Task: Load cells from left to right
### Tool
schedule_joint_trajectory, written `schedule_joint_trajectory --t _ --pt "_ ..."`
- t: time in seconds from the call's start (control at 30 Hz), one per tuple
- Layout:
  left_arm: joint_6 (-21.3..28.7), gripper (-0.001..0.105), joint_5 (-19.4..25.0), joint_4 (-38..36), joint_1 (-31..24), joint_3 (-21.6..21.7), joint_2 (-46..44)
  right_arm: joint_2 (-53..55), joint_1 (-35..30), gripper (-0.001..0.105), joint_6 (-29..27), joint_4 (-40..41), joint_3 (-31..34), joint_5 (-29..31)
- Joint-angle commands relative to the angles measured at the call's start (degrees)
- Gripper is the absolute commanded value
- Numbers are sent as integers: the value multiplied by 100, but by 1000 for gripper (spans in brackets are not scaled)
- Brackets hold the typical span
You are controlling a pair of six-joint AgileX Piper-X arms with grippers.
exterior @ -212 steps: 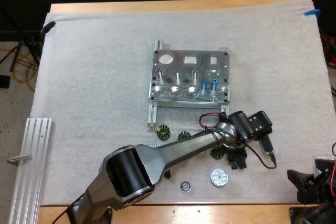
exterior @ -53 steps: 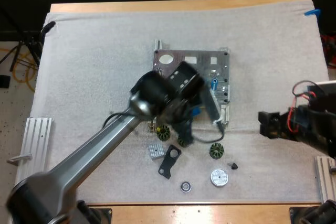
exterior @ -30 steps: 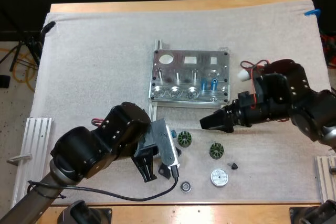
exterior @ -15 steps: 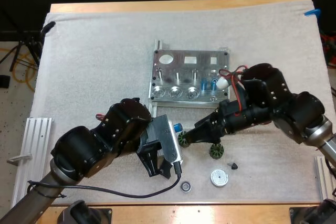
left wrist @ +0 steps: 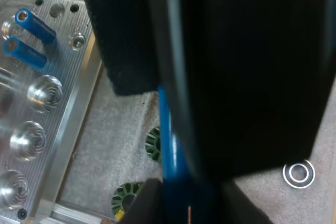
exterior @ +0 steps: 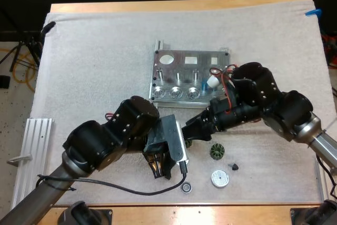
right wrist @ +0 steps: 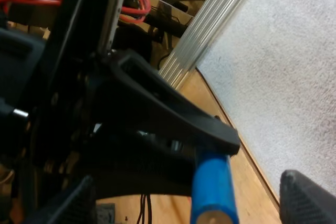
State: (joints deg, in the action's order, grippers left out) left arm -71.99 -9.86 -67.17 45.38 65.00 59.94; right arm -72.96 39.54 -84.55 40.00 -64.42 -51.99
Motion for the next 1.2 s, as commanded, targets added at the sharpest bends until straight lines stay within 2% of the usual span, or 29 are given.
schedule_joint_trajectory --t 0.0,0.1,0.27,0.5,0.73,0.93,1.0,1.07,1.1,1.17 --pt "32 0 -53 62 6 15 6 -25 15 70 -8 -32 -51 -116" --pt "32 0 -53 150 6 15 12 -91 15 66 -8 -32 -51 -264" --pt "32 0 -53 272 6 15 12 -128 15 43 -8 -32 -51 -270" --pt "166 0 -53 272 6 15 12 -128 15 25 -8 -14 -51 -270" --pt "246 0 -53 272 6 15 12 -128 15 2 -8 139 -51 -155" --pt "306 1 -53 278 6 15 12 -128 15 0 -19 139 -51 -66" --pt "305 6 -53 278 6 15 12 -128 15 0 -19 139 -51 -66" --pt "305 19 -53 278 6 15 12 -128 15 0 -19 139 -51 -66" --pt "305 22 -53 278 6 15 12 -128 15 0 -19 139 -51 -66" --pt "305 40 -53 278 6 15 12 -128 15 0 -19 139 -51 -66"
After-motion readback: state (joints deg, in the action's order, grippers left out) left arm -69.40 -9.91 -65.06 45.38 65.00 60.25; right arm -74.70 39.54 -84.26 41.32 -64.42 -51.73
